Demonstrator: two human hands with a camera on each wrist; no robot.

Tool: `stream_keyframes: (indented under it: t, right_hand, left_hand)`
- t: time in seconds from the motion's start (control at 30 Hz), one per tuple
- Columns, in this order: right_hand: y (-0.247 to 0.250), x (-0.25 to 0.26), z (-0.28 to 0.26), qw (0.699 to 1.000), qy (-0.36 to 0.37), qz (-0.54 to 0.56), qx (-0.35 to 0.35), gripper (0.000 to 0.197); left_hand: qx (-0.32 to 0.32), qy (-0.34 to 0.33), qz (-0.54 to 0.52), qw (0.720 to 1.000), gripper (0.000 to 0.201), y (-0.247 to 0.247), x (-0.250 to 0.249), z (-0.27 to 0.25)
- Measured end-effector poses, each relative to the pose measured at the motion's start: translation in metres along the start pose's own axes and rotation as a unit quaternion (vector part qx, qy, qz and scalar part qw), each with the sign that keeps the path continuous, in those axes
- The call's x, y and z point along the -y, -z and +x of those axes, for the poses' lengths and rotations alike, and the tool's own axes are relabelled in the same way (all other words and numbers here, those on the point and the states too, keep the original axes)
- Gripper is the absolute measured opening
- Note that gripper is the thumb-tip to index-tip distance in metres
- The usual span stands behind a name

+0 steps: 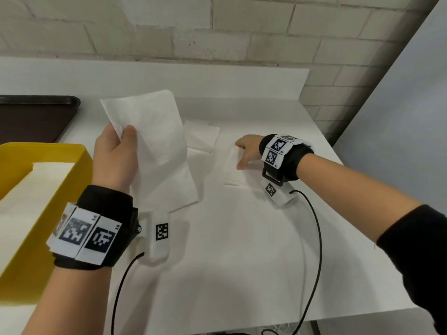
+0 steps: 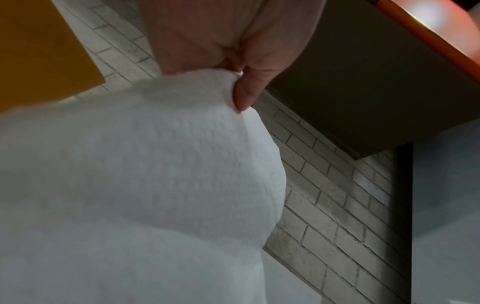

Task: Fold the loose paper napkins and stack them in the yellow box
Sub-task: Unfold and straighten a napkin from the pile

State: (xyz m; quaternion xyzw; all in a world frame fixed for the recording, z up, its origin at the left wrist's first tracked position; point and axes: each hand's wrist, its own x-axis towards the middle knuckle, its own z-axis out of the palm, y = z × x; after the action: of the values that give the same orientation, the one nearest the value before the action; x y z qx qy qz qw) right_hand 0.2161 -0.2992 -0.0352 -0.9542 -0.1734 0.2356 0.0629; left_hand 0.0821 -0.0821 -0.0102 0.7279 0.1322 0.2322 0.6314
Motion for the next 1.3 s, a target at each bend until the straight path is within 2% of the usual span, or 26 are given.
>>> stream_keyframes:
  t: [0.1, 0.17, 0.2, 0.23, 0.3, 0.33, 0.4, 0.47, 0.53, 0.6, 0.67, 0.73, 0.8, 0.93, 1.0, 1.07, 1.1, 1.17, 1.3]
  right_hand:
    - [0.001, 0.000, -0.002, 0.997, 0.043, 0.032, -0.057, 0.010]
    - [0.009, 0.000, -0.011, 0.987, 0.063, 0.128, -0.078, 0.020]
    - [0.014, 0.001, -0.018, 0.976, 0.069, 0.188, -0.086, 0.017]
    - [0.020, 0.002, -0.025, 0.962, 0.085, 0.241, -0.100, 0.012]
    - [0.030, 0.009, -0.044, 0.927, 0.130, 0.326, -0.129, 0.017]
    - [0.033, 0.012, -0.052, 0.906, 0.158, 0.366, -0.143, 0.015]
    - [0.039, 0.019, -0.067, 0.861, 0.209, 0.433, -0.168, 0.015]
    - [0.042, 0.027, -0.078, 0.829, 0.247, 0.474, -0.167, 0.022]
    - [0.042, 0.035, -0.084, 0.809, 0.270, 0.496, -0.161, 0.025]
    - [0.040, 0.042, -0.085, 0.791, 0.273, 0.522, -0.166, 0.024]
    - [0.036, 0.049, -0.083, 0.774, 0.263, 0.545, -0.185, 0.023]
    - [0.033, 0.056, -0.079, 0.771, 0.240, 0.554, -0.205, 0.022]
    - [0.030, 0.063, -0.075, 0.778, 0.222, 0.542, -0.228, 0.022]
    - [0.025, 0.073, -0.069, 0.795, 0.214, 0.508, -0.254, 0.022]
    - [0.023, 0.073, -0.066, 0.821, 0.221, 0.453, -0.268, 0.018]
    - [0.024, 0.072, -0.066, 0.860, 0.236, 0.354, -0.284, 0.005]
    - [0.025, 0.071, -0.066, 0.871, 0.245, 0.309, -0.293, 0.006]
    - [0.027, 0.068, -0.067, 0.866, 0.276, 0.281, -0.307, 0.005]
    - [0.028, 0.062, -0.070, 0.812, 0.335, 0.370, -0.302, 0.017]
  left_hand:
    - [-0.007, -0.018, 0.008, 1.000, 0.030, 0.001, 0.003, 0.000]
    - [-0.016, -0.041, 0.005, 0.999, 0.037, 0.002, 0.005, 0.000]
    - [-0.020, -0.058, -0.004, 0.998, 0.046, 0.003, 0.005, -0.001]
    - [-0.026, -0.084, -0.008, 0.996, 0.054, 0.005, 0.005, -0.002]
    - [-0.034, -0.132, 0.007, 0.991, 0.065, 0.007, 0.002, -0.002]
    - [-0.032, -0.142, 0.018, 0.989, 0.065, 0.007, 0.002, -0.002]
    - [-0.014, -0.149, 0.047, 0.988, 0.053, 0.005, 0.002, 0.000]
    - [0.010, -0.129, 0.051, 0.990, 0.039, 0.000, 0.000, -0.003]
    - [0.029, -0.093, 0.020, 0.995, 0.042, -0.005, -0.005, -0.008]
    - [0.044, -0.061, -0.019, 0.997, 0.041, -0.008, -0.007, -0.010]
    - [0.061, -0.037, -0.065, 0.995, 0.031, -0.012, -0.011, -0.014]
    - [0.084, -0.008, -0.111, 0.990, 0.026, -0.015, -0.018, -0.019]
    - [0.099, 0.011, -0.130, 0.987, 0.033, -0.015, -0.022, -0.022]
    - [0.085, 0.006, -0.124, 0.989, 0.033, -0.014, -0.020, -0.022]
    - [0.073, 0.006, -0.130, 0.989, 0.033, -0.012, -0.018, -0.020]
    - [0.067, 0.020, -0.152, 0.986, 0.034, -0.010, -0.018, -0.019]
    - [0.066, 0.030, -0.165, 0.984, 0.034, -0.009, -0.018, -0.018]
    - [0.069, 0.051, -0.181, 0.980, 0.032, -0.006, -0.018, -0.016]
    - [0.097, 0.087, -0.214, 0.968, 0.034, 0.000, -0.017, -0.013]
